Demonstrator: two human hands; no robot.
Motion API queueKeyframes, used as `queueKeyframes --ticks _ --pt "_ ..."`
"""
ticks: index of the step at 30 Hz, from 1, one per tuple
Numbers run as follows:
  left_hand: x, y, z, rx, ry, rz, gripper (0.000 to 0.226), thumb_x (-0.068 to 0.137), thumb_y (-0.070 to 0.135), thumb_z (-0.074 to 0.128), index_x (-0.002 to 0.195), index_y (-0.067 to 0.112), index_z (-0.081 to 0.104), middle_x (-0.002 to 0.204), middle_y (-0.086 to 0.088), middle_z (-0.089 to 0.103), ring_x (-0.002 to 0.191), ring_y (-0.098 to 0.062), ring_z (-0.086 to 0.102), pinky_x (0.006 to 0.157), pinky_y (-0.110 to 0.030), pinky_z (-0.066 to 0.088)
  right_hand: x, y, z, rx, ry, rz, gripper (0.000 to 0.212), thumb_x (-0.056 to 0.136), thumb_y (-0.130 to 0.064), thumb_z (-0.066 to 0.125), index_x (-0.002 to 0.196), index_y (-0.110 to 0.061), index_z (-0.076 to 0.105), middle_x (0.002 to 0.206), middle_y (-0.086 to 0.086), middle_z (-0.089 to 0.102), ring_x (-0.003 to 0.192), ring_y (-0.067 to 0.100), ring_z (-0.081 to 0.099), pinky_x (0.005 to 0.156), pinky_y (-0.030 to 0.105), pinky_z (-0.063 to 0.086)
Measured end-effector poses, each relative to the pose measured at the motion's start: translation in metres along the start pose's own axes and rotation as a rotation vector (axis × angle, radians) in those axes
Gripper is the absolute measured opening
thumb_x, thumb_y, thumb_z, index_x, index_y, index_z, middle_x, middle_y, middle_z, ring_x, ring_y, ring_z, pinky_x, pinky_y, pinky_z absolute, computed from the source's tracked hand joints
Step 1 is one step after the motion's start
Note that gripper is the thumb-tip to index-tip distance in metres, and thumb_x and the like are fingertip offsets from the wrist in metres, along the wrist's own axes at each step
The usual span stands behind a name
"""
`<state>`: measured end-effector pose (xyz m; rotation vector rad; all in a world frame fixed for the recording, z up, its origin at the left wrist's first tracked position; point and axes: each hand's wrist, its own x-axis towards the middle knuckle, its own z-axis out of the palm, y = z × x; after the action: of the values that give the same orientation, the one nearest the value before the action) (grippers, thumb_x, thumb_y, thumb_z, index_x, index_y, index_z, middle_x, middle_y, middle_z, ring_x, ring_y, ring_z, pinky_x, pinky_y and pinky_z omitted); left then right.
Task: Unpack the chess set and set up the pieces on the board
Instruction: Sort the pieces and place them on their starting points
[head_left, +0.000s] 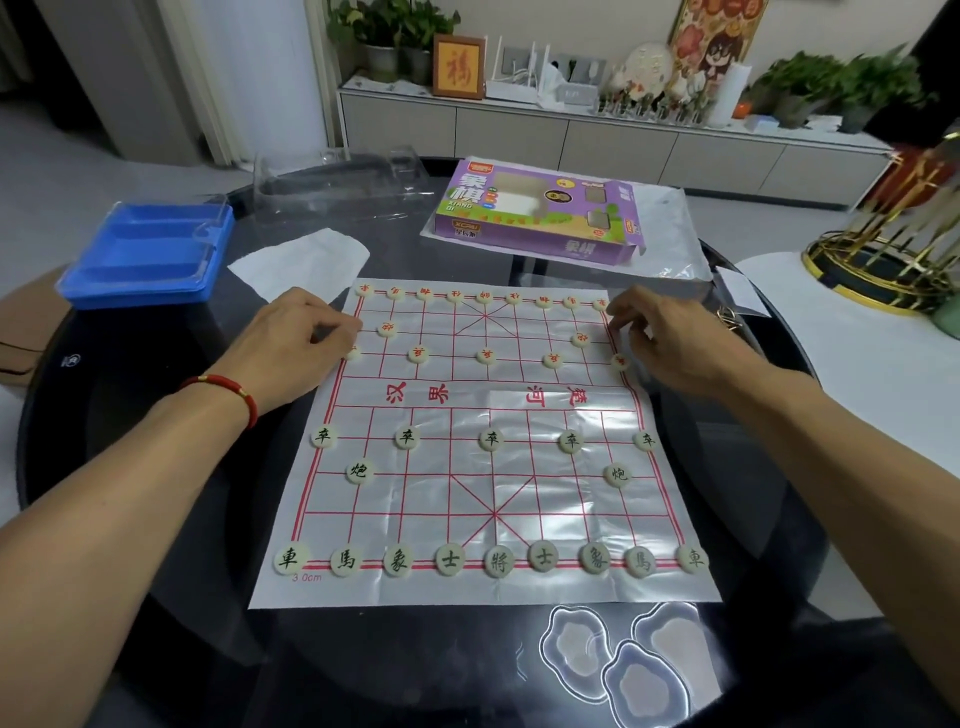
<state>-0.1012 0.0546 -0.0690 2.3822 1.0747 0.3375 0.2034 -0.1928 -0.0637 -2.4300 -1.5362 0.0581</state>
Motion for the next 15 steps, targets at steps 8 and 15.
queueKeyframes --ticks 8,15 --pt "-0.010 0.005 0.000 0.000 0.034 0.046 0.027 0.102 0.029 0.053 0.118 0.020 0.071 0.115 0.003 0.058 0.096 -0.011 0.057 0.072 -0.015 0.042 -0.008 -0.004 -0.004 -0.017 0.024 0.018 0.036 0.100 -0.008 0.051 0.135 -0.018 0.055 0.136 0.002 0.062 0.120 0.022 0.061 0.098 0.039 0.055" --pt "-0.039 0.018 -0.012 -0.034 0.200 0.003 0.026 0.096 0.016 0.061 0.120 0.024 0.068 0.122 0.000 0.058 0.105 -0.016 0.057 0.084 -0.027 0.046 -0.014 -0.050 -0.008 0.015 0.049 -0.114 0.035 0.098 -0.013 0.056 0.132 -0.021 0.060 0.133 -0.002 0.063 0.111 0.013 0.062 0.087 0.023 0.049"
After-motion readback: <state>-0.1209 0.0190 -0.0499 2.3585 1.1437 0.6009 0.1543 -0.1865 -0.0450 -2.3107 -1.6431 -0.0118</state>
